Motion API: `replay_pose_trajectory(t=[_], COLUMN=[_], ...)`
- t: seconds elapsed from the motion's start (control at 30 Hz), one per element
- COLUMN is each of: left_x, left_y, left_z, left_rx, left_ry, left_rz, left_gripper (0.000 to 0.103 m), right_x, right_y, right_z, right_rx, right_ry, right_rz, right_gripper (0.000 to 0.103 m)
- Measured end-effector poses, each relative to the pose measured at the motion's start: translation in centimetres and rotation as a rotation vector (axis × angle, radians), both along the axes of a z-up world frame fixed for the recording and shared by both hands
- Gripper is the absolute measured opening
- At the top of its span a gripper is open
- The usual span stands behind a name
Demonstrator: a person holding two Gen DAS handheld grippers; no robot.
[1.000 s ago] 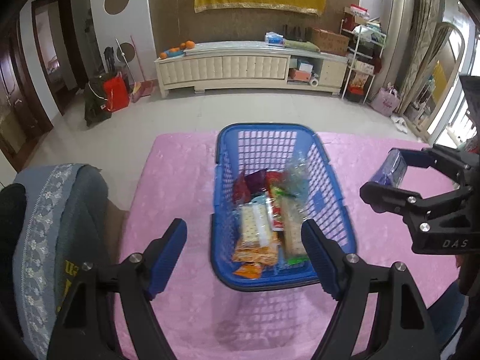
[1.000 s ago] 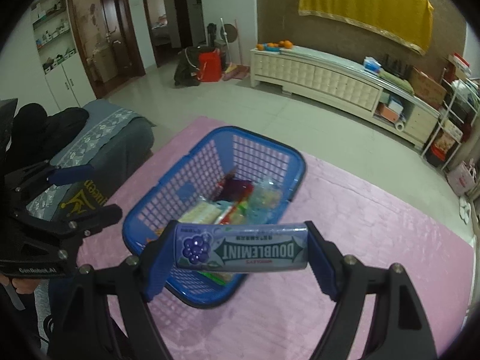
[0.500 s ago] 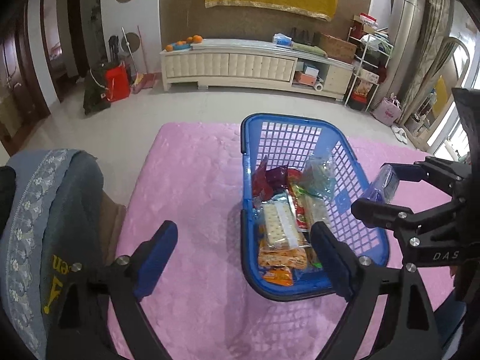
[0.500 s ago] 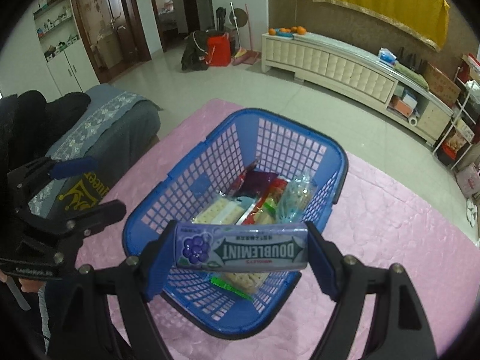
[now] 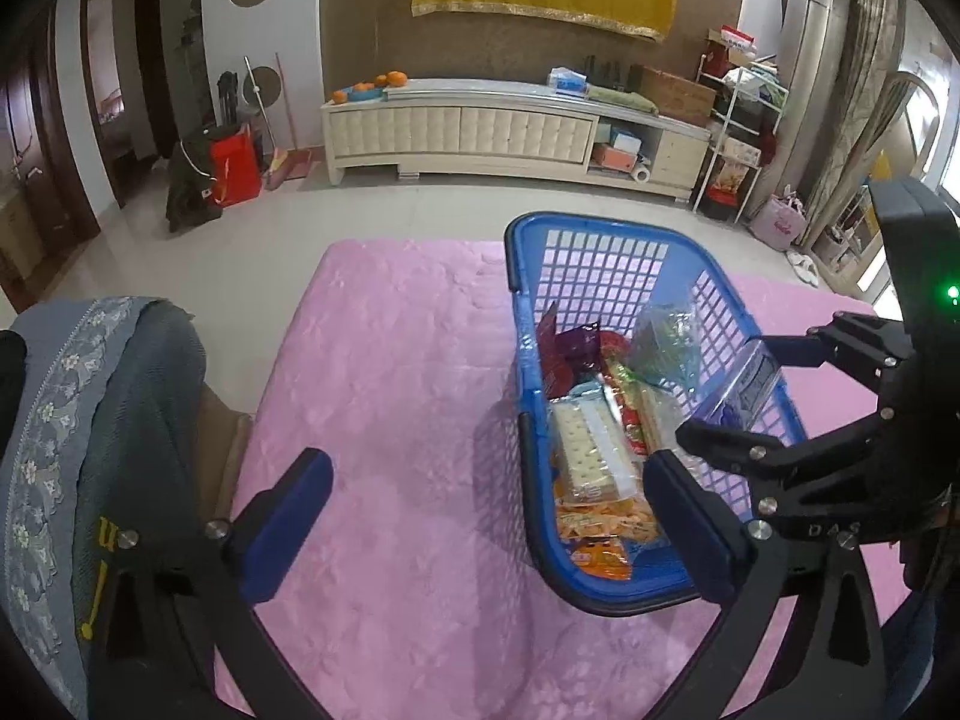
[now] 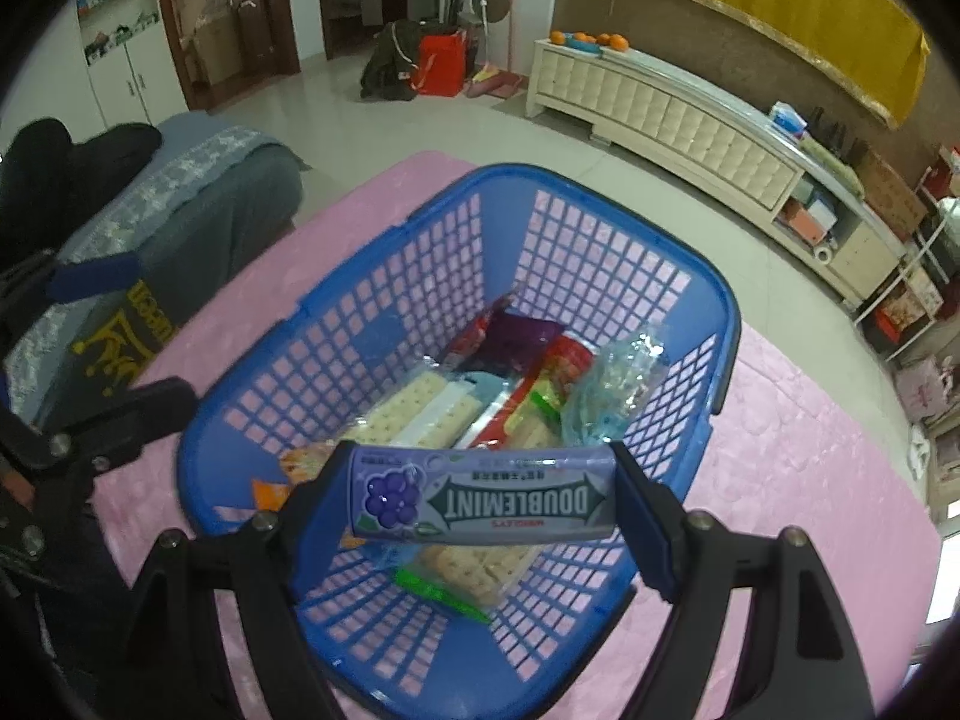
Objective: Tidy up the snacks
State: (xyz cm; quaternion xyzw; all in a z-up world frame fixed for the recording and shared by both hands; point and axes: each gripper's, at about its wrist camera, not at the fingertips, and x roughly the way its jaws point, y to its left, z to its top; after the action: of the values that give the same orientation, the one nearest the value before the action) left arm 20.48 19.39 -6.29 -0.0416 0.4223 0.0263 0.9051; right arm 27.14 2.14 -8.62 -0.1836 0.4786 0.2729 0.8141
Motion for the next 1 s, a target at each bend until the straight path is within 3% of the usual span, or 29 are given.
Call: replay_pose_trajectory(t=[0.2,0.37,0.43,0.53,0.67,0.73,1.0], left_x=[-0.6,-2.4,-3.1,-4.9,-8.2,-9.7,-14.7], left_y=[-0.3,-1.4,-1.8,-2.6,-4.0,-5.2,-10.2], left_z=[-0.4,-0.6,-0.8,-0.3,0.5,1.0,4.1], left_rx=[0.023,0.058,0.07,0.071,0.014,0.017,0.039], left_ry=[0.001,-0.033,-0.043,-0.093,-0.179,-0.217,-0.345], left_rz=[0.018,0.033,0.039,0.051,0.065,0.059,0.028], left_gripper=[0.102,0.102,0.102,0.102,0.102,0.102,0.102], right_x=[-0.7,-2.0,-2.6,-4.3,-7.5,-9.6,-17.4], right_y=[-0.2,-1.8,-2.6,-4.5,-7.8,-9.5,-14.0], right_z=[0.0,0.7,0.8,1.5,3.3,4.4,7.7], right_rx=[-0.005,0.052,0.069,0.104,0.179,0.193,0.253], right_ry=[-0.024,-0.106,-0.109,-0.176,-0.259,-0.327,-0.455], right_rz=[0.016,-0.014,-0.011,-0.05,-0.128,-0.194,-0.31], right_gripper=[0.084,0.103,0.103,0.103,0.103,0.103,0.103])
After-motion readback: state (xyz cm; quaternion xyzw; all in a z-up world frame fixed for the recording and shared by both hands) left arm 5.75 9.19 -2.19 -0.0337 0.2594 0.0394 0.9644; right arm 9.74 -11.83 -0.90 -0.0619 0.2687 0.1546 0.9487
